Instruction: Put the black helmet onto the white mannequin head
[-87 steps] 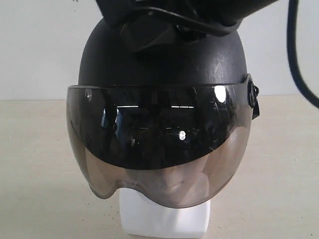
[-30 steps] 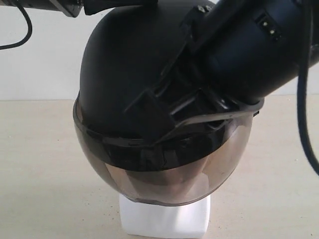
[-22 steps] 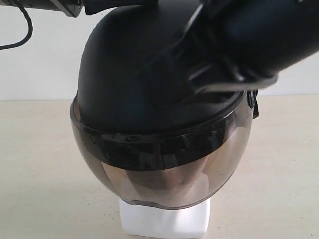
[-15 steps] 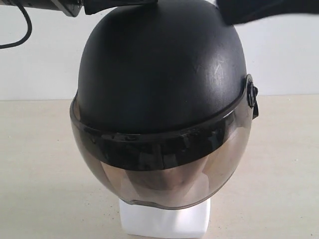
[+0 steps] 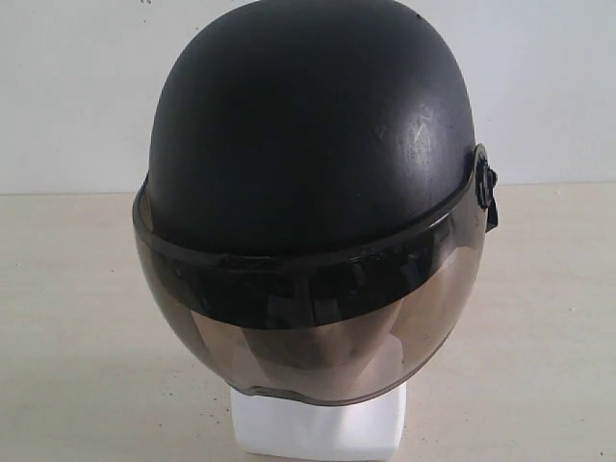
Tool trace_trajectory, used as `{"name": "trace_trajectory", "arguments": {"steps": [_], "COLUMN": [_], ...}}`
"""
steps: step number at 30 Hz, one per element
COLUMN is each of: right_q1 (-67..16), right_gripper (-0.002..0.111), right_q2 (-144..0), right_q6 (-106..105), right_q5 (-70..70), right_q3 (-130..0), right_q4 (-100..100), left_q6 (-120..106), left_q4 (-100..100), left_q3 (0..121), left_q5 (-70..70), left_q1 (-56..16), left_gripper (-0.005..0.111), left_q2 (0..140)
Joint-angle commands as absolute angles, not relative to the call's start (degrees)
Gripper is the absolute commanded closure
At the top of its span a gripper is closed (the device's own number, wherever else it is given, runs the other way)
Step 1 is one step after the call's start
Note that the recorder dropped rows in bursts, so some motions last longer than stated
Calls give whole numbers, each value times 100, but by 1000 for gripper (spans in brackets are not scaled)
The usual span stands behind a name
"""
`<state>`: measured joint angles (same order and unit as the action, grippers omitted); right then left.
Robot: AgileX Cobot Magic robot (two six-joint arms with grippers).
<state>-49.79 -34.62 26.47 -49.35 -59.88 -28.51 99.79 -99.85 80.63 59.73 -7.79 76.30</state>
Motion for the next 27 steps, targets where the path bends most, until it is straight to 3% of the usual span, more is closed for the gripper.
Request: {"name": "trace_trajectory", "arguments": {"steps": [1, 10, 18, 27], "right_q1": [-4967, -4967, -4967, -4967], "right_gripper": [108, 108, 108, 108], "right_q2": [-2949, -2794, -2794, -2794], "right_q6": [3221, 5646, 8475, 11416], "right_q5": [-3560, -2603, -3569, -4227], "right_q3": [-4934, -3066, -2227, -780], "right_q4": [-3520, -6444, -8711, -9607], "left_q6": [10200, 9921, 10547, 10562], "left_q4": [-9995, -9995, -9995, -9995], "left_q3": [7631, 5271, 3009, 1153], "left_q5": [4984, 2243, 417, 0], "left_q1": [-792, -792, -792, -792], "left_gripper": [102, 102, 102, 102], "left_q2": [7200, 5517, 3912, 2897]}}
